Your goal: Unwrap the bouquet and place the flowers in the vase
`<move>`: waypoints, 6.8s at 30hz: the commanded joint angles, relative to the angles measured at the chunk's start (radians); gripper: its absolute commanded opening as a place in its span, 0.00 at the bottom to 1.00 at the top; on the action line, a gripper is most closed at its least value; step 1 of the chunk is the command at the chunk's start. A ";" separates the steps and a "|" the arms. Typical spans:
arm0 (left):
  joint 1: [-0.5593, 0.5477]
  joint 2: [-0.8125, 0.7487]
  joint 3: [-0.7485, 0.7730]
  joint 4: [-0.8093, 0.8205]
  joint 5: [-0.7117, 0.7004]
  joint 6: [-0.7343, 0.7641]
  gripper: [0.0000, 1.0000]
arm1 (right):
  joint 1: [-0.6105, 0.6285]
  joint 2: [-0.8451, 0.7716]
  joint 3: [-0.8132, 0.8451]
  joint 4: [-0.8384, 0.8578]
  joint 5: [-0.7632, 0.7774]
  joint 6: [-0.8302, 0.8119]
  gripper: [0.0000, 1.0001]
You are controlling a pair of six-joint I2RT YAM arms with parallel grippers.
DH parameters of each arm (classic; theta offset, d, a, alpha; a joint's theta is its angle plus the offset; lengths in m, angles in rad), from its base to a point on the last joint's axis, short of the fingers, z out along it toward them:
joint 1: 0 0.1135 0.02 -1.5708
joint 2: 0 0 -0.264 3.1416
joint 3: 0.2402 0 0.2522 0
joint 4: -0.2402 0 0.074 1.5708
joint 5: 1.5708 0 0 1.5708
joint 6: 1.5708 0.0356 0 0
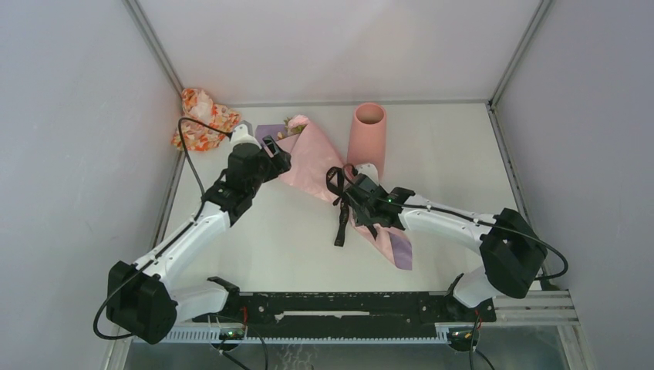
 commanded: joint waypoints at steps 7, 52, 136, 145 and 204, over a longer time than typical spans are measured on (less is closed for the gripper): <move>-0.012 -0.018 -0.019 0.039 0.008 -0.016 0.74 | 0.007 0.044 -0.026 0.034 0.020 0.038 0.43; -0.114 -0.178 -0.076 0.063 -0.009 0.091 0.74 | -0.001 -0.172 0.029 0.000 -0.060 0.047 0.00; -0.563 0.055 -0.107 0.332 0.046 0.168 0.72 | -0.309 -0.052 0.033 0.194 -0.449 -0.102 0.00; -0.569 0.212 -0.057 0.346 0.157 -0.023 0.73 | -0.333 -0.041 0.046 0.191 -0.453 -0.128 0.00; -0.486 0.525 0.121 0.047 0.056 -0.229 0.18 | -0.366 -0.028 0.044 0.216 -0.524 -0.139 0.00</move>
